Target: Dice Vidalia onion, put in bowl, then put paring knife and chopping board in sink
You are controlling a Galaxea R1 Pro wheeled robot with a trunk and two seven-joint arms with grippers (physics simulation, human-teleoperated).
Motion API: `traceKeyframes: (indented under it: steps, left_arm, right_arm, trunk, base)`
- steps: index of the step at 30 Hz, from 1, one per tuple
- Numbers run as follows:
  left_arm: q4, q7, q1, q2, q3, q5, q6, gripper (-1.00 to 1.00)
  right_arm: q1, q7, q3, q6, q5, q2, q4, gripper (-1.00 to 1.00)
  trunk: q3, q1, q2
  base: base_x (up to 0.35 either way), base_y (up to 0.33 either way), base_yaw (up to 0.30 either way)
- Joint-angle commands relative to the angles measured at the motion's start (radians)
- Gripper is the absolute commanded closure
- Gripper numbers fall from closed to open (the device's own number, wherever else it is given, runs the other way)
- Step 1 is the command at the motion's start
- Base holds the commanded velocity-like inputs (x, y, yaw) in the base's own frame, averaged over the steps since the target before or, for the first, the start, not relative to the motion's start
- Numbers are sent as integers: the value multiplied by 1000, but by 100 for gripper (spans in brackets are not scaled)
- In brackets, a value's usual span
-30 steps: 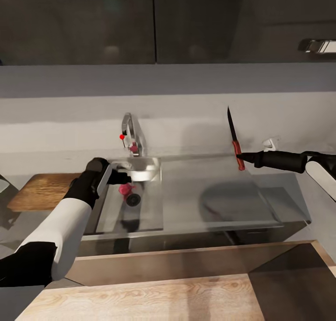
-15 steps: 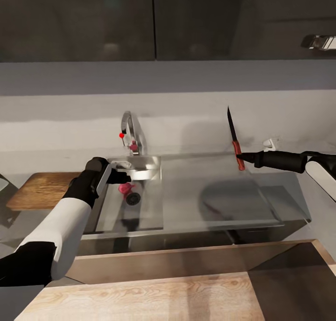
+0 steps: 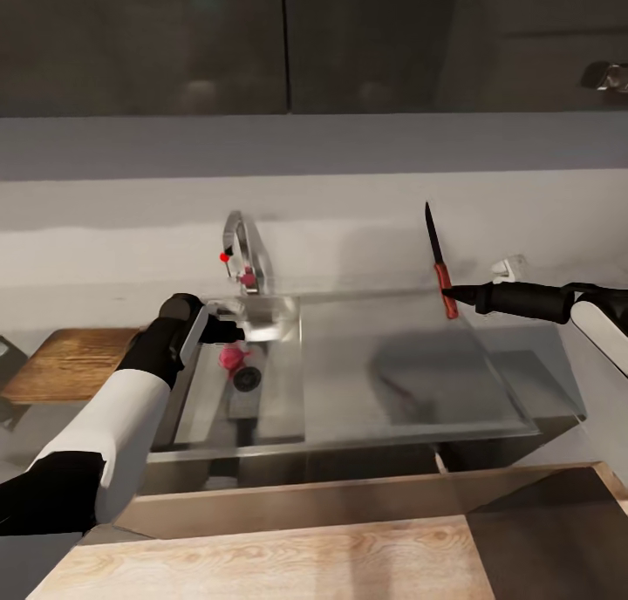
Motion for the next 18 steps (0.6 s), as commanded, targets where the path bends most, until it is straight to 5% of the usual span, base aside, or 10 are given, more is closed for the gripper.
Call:
traceKeyframes:
  steps: [1, 8, 18]
  left_arm:
    - [-1, -2, -1, 0, -1, -1, 4, -100]
    - [-1, -2, -1, 0, -2, -1, 5, -100]
    - [30, -2, -1, 3, -60, -1, 4, -100]
  right_arm:
    - [-2, -1, 2, 4, -6, -1, 0, 100]
    - [-2, -1, 2, 4, -6, -1, 0, 100]
    - [-2, -1, 2, 4, -6, -1, 0, 100]
  trunk:
    - [-2, 1, -2]
    - [-2, 1, -2]
    - [-12, 1, -2]
  base:
    - [309, 0, 0]
    - [308, 0, 0]
    - [44, 0, 0]
